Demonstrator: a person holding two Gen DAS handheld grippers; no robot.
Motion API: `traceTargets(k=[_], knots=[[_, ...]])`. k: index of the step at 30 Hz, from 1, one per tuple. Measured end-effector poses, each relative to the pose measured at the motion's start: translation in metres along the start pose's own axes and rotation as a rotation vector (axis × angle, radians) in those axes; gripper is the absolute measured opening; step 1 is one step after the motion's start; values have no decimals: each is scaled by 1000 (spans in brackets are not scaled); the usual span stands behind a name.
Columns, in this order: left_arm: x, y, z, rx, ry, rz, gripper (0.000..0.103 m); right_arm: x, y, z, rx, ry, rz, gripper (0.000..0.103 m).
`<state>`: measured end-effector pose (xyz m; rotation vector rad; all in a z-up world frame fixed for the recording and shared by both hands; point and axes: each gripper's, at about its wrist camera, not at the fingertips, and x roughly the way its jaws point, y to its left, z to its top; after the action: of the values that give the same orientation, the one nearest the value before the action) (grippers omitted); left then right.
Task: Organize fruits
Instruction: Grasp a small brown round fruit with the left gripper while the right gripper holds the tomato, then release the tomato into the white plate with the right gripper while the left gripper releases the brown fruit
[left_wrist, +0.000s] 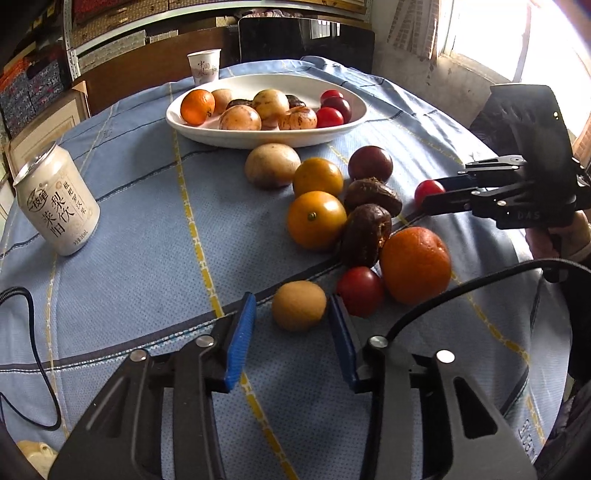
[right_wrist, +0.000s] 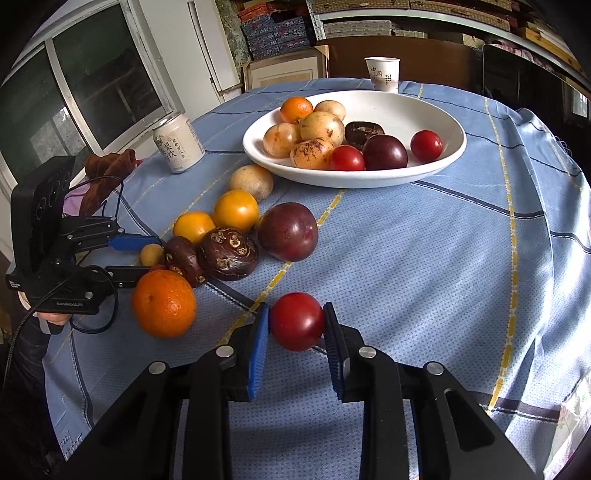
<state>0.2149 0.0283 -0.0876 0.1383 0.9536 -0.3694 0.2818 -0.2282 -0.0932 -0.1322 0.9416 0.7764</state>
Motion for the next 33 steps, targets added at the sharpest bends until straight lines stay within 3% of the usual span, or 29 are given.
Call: traceTargets(k=[3,12,17,23,30,33], knots=[[1,0,1,-5,-3,-13,28,-2,0,0,1,-8,8,29],[-1,2,2,-23,-9,-16,28,-5,-5,1,29,-22,40,29],[-13,16,6,-94,-65,-37,28,-9,-11,3,62,-56,84,29],[-28,24,16,-141,-163,59,28,-18,-17,11,91,-172,64,29],[-43,15,35,-147,-253,43,28,-18,-33,24,182,-301,49,29],[-38,12,52,-143,-244,29,28,-12,-35,39,224,-362,45,29]])
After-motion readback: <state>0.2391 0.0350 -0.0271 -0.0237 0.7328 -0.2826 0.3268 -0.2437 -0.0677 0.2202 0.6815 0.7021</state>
